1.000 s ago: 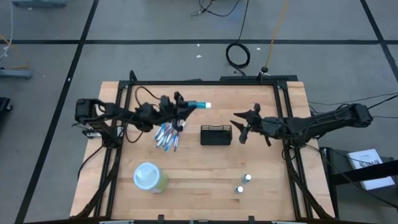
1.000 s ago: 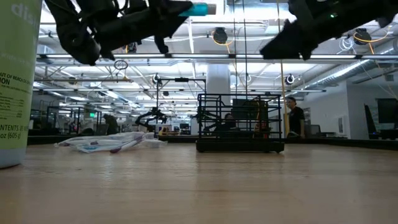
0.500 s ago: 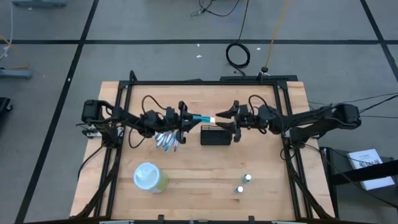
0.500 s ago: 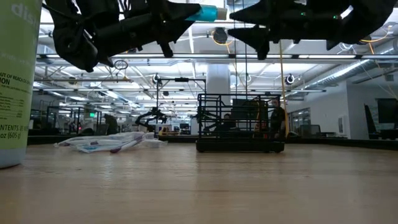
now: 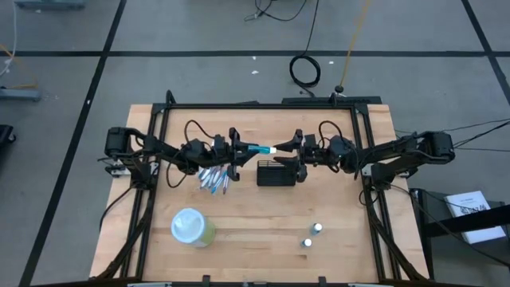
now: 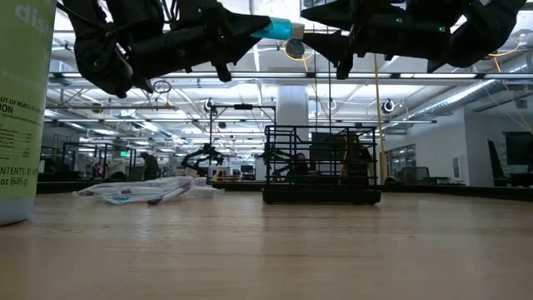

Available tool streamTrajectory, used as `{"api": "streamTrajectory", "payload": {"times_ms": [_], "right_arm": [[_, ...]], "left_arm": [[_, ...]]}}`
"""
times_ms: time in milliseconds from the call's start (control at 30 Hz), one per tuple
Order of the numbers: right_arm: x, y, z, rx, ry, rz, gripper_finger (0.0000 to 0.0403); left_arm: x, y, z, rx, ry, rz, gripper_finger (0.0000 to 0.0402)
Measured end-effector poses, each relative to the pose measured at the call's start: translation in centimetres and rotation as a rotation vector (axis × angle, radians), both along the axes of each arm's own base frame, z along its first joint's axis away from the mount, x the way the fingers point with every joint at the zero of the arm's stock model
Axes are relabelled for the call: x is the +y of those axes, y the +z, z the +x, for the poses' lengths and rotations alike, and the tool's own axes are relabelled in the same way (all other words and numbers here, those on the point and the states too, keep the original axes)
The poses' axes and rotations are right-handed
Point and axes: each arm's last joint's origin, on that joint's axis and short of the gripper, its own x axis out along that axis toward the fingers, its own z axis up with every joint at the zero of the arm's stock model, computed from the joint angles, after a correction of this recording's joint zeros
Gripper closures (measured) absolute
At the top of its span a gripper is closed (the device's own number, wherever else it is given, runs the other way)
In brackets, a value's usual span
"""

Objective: Pick & Place toothbrushing station
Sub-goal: Put the blue mouthwash into the black mesh organizer

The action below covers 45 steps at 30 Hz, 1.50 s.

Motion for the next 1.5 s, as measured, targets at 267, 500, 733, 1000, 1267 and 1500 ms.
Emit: {"api": "streamTrajectory", "payload": {"times_ms": [267, 500, 733, 1000, 1267, 1500], "right_arm": [[0.0, 0.3, 0.5, 0.045, -0.003, -0.019, 0.0214], [0.0, 0.3, 0.7, 0.058, 0.001, -0.022, 0.0230], [0.1, 0.4, 0.7, 0.053, 0.042, -0.030, 0.0262], [0.1, 0.3, 0.7, 0.056, 0.039, -0.051, 0.0291], [0.1, 0.6, 0.6, 0.039, 0.032, -0.089, 0.0284], [0.3, 1.8, 0.5, -0.138, 0.022, -0.147, 0.0263]], "left_arm": [[-0.1, 0.0, 0.4, 0.025, -0.006, -0.013, 0.0324], [-0.4, 0.3, 1.1, 0.048, -0.004, 0.013, 0.0324], [-0.3, 0.4, 1.1, 0.043, -0.005, 0.020, 0.0324], [-0.3, 0.4, 1.1, 0.040, -0.005, 0.022, 0.0324], [-0.2, 1.1, 0.7, -0.049, 0.009, 0.025, 0.0324], [0.5, 2.7, 1.1, -0.130, 0.046, 0.016, 0.0324]]}}
